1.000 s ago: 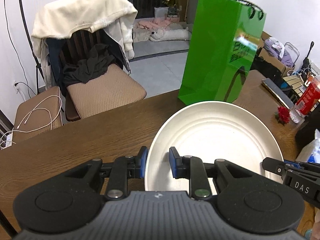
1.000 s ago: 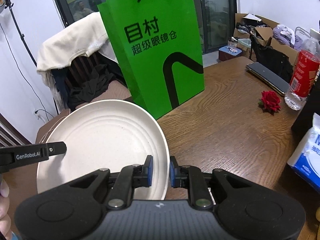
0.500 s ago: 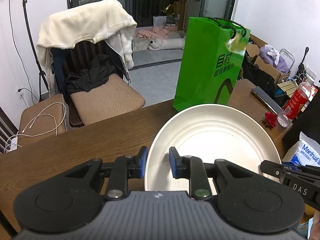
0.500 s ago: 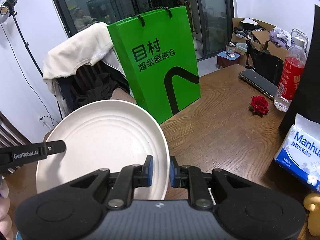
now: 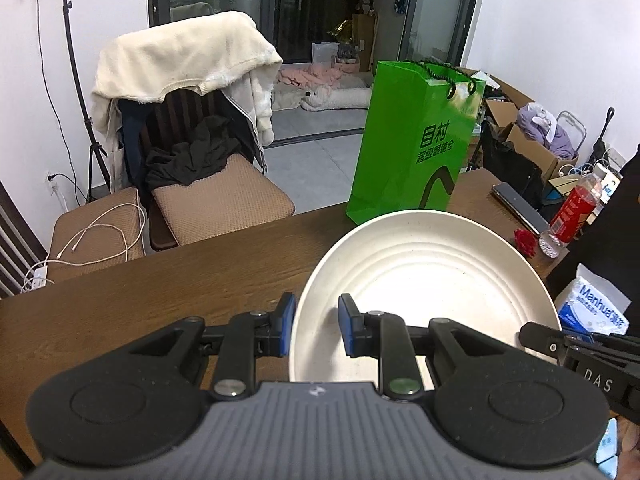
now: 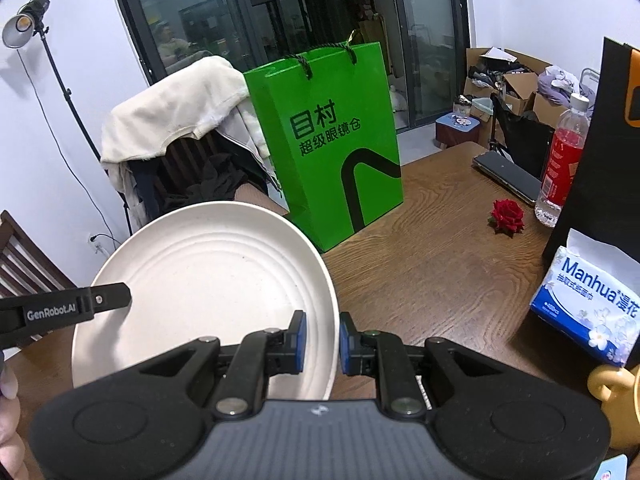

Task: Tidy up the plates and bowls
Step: 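Lift the third cream plate with both grippers and turn back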

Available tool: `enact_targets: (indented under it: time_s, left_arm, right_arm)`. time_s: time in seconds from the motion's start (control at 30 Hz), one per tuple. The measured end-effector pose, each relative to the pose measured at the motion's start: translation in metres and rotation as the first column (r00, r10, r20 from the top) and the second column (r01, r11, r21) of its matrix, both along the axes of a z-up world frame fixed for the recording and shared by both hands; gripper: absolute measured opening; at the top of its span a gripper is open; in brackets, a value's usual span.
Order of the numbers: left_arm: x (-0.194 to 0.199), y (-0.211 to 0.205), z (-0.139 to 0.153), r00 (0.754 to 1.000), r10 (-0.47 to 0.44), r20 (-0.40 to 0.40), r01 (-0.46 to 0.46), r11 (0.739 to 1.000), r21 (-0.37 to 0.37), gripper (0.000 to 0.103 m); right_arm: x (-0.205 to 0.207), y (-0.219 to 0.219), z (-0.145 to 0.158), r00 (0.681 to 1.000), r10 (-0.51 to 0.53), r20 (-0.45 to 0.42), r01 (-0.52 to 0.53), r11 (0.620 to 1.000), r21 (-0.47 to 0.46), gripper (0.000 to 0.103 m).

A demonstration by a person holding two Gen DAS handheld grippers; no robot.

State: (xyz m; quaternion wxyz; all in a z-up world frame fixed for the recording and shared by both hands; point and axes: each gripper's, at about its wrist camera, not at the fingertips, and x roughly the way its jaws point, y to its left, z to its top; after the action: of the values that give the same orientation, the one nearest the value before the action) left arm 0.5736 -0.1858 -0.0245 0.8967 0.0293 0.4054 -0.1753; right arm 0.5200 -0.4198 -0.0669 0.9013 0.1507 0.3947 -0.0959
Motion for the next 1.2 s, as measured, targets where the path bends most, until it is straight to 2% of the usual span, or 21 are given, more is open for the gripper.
enact_targets:
  time_s: [0.53,1.2]
  left_arm:
    - [-0.054,0.030,0.023,0.999,0.034,0.026,-0.034,0.999,-0.015,0.023]
    - [-0.129,0.070,0.044,0.993,0.101,0.060,-0.100,0.995,-0.018,0.023]
  right_arm:
    - [-0.051,0.025,0.023,1.000,0.016,0.008,-0.016,1.000,0.004,0.016]
    - [-0.110,0.062,0.047,0.996,0.084,0.039,-0.084,0.996,-0.008,0.016]
